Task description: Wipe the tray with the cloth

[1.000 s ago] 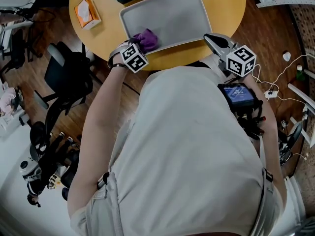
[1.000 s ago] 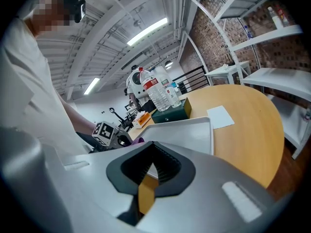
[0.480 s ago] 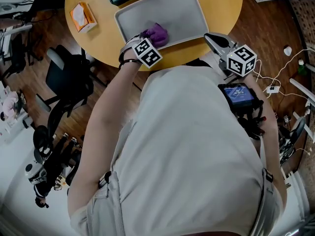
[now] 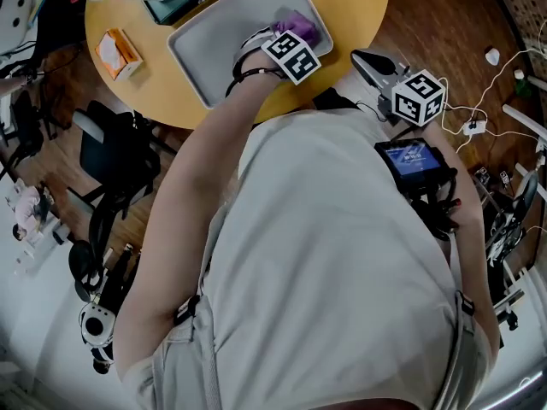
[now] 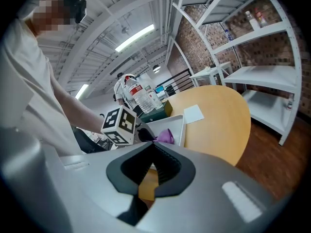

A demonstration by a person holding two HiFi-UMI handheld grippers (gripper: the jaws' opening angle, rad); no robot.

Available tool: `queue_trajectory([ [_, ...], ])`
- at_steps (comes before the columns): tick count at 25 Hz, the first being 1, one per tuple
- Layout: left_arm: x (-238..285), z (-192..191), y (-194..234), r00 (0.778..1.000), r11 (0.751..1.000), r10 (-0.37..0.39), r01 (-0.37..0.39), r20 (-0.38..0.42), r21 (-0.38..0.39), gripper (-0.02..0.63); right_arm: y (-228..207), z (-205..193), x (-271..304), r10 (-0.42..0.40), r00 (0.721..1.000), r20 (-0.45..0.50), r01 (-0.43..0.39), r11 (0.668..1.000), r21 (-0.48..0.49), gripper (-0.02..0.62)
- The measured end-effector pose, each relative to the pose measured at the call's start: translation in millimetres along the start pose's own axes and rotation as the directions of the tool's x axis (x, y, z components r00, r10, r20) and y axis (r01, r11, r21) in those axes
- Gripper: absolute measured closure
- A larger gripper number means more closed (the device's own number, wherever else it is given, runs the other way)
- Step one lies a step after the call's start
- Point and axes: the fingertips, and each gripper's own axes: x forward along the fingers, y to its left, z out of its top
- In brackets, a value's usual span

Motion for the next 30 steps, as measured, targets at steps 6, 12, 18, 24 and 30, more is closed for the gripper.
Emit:
queue_trajectory([
  [6, 4.2, 33.1, 6.6, 0.998, 0.993, 0.041, -0.036, -0.038, 0.114, 0.552, -13.5, -9.9, -16.6, -0.025, 1.0, 0.018, 0.024, 0.999, 0.045, 0.593],
  [12, 1.6, 40.2, -35.9, 0.999, 0.978, 0.012, -0.003, -0.041, 0.208, 0.551, -11.0, -5.1, -13.1, -0.012, 0.999, 0.033, 0.011, 0.999, 0.046, 0.594],
  [18, 0.7, 38.8, -54.2, 0.998, 0.966, 0.051, -0.056, 0.023, 0.253, 0.554, -4.9, -2.0, -5.5, 0.01, 1.0, 0.019, -0.01, 1.0, 0.029, 0.593],
  [24, -7.6, 5.1, -54.8, 0.999, 0.974, 0.021, -0.026, 0.026, 0.225, 0.552, 6.9, 8.2, 6.1, 0.05, 0.999, 0.0, -0.05, 0.999, -0.005, 0.593],
  [30, -16.9, -71.3, -48.7, 0.999, 0.988, 0.01, -0.018, 0.053, 0.154, 0.552, 24.0, 11.7, 33.5, 0.113, 0.993, -0.04, -0.114, 0.993, -0.037, 0.594],
])
